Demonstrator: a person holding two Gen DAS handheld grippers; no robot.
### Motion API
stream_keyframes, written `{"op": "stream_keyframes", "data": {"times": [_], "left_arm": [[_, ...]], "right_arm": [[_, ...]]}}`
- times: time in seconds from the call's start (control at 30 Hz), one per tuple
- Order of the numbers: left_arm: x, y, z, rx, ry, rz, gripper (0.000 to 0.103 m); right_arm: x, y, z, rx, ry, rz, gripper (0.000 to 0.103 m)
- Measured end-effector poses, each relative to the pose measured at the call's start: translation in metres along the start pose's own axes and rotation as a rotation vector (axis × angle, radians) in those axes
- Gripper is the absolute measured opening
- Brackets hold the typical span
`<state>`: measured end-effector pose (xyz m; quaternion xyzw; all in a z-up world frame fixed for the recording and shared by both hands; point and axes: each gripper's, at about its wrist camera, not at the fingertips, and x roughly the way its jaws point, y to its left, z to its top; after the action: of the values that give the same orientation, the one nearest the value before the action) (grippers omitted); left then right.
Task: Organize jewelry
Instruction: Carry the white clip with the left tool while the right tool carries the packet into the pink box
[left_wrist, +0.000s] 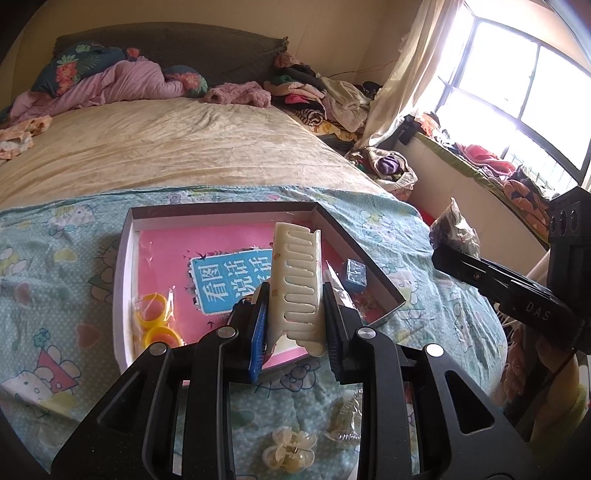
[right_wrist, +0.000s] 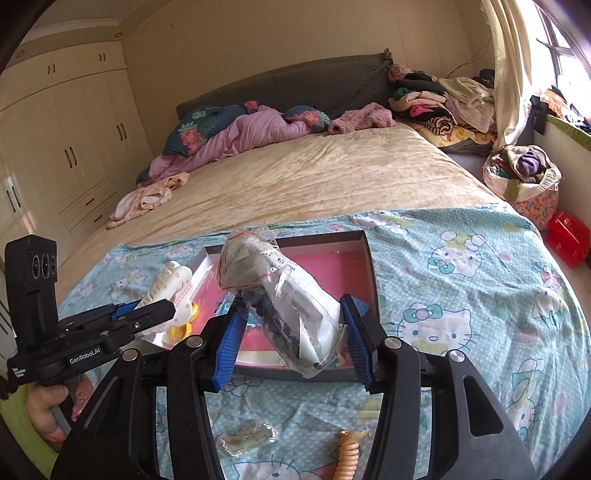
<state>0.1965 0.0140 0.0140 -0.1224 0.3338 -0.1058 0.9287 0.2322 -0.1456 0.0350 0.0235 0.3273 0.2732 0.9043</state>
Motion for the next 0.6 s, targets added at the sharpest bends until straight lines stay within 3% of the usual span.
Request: {"op": "stream_keyframes", "data": {"times": [0.6], "left_arm": [[0.073, -0.015, 0.004, 0.021, 0.114, -0.005, 0.019]], "right_arm": [[0.037, -0.027, -0.013, 0.014, 0.069, -0.015, 0.049]]}}
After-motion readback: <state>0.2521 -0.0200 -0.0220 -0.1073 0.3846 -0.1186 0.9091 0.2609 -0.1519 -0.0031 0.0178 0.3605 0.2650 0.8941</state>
